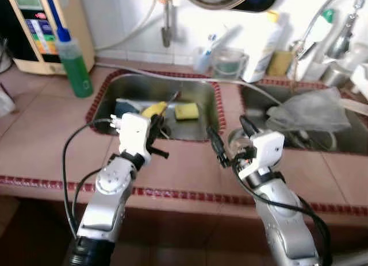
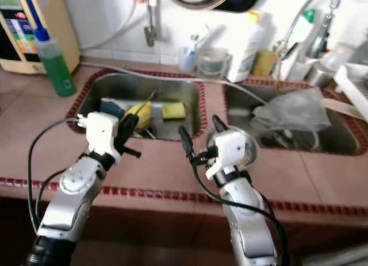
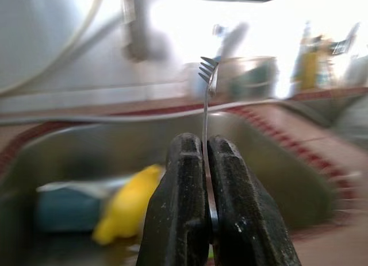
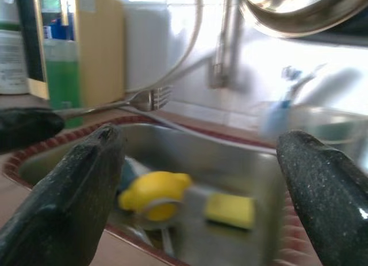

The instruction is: Kitchen organization

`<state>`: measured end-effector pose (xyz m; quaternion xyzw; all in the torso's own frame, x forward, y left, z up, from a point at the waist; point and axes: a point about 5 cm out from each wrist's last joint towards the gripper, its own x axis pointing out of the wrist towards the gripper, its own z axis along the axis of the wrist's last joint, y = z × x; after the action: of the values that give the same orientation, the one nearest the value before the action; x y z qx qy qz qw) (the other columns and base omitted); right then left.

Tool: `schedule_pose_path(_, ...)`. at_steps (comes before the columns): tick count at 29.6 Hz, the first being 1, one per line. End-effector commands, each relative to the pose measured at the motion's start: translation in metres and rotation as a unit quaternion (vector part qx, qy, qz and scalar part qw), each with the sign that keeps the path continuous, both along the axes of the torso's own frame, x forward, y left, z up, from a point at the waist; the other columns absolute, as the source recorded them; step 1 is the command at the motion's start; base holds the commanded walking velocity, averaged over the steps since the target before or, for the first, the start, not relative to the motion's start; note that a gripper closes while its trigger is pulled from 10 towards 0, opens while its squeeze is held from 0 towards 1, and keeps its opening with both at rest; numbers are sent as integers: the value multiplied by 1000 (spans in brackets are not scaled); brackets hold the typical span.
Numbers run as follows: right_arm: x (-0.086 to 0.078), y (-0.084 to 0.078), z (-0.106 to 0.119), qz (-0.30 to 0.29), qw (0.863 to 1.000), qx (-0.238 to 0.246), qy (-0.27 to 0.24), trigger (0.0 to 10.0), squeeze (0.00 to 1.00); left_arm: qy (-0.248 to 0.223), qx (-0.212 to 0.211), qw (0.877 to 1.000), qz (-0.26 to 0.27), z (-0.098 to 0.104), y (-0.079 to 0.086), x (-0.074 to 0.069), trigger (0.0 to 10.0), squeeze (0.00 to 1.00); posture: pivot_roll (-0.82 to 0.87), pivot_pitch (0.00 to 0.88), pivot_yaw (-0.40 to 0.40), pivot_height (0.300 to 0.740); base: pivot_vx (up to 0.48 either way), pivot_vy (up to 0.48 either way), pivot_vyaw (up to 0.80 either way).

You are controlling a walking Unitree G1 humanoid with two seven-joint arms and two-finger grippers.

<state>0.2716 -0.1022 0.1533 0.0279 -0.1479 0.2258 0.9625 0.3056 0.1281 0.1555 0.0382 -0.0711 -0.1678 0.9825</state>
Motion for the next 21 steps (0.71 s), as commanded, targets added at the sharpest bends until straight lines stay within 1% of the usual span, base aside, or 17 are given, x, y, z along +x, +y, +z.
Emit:
schedule_pose_path(1,1,-7,2,-8,1000,-4,-2,10000,0,-3,-4,1000,-6,3,-6,1,10000,0,-75,87,-46,740,360,0,0)
schedule_pose_path(6,1,-7,2,-8,1000,-5,-2,10000,0,-1,-6,1000,-7,3,-7,1,10000,0,-77,84,-44,740,328,0,0)
schedule_pose_path(12,-3,-7,-2,-4,1000,-7,7,10000,0,-3,-20,1000,-21,4,-9,0,10000,0,-86,82,-40,740,0,0,0)
schedule_pose_path(14,-4,-7,-3,-2,1000,-8,10,10000,0,-7,-15,1000,-24,5,-10,0,10000,0,-86,82,-39,740,0,0,0)
schedule_pose_path(18,-19,-4,-12,22,999,-14,29,10000,0,-18,13,999,-46,6,-12,4,10000,0,-95,87,-37,740,0,0,0)
schedule_pose_path(19,-26,-3,-16,29,999,-17,37,10000,0,-22,24,998,-55,6,-13,7,10000,0,-98,92,-36,740,0,0,0)
schedule_pose_path(21,-31,-2,-18,35,998,-18,44,10000,0,-23,31,997,-61,7,-13,12,10000,0,-100,97,-36,740,0,0,0)
